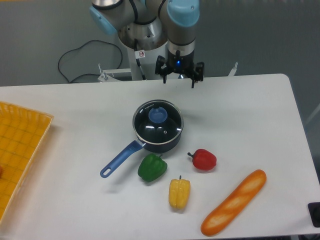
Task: Open the lid
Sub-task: 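Lower the gripper over the blue knob of the glass lid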
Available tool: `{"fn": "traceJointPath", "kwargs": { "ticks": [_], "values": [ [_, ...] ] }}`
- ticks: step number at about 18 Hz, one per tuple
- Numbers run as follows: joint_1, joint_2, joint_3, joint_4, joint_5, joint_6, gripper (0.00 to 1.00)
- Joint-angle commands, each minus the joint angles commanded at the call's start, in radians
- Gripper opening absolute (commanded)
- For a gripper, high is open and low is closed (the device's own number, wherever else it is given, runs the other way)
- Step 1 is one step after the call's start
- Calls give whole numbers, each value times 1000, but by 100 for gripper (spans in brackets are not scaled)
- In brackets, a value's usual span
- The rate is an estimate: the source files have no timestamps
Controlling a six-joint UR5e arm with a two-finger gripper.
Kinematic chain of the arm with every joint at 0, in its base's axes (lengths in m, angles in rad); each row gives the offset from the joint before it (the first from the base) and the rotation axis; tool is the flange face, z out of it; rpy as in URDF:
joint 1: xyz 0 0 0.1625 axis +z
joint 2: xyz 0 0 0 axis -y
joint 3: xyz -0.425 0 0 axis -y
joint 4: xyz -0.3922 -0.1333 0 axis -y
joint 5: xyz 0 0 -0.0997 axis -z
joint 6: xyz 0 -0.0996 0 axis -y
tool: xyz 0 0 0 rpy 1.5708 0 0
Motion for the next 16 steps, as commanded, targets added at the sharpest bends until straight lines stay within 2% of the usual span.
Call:
{"fn": "traceJointPath", "kwargs": {
  "ticks": [4, 12, 16],
  "values": [
    [-28, 1, 0, 0, 3, -5, 100],
    [-101, -18, 0, 2, 5, -112, 100],
    [-146, -52, 3, 3, 5, -159, 100]
  ]
}}
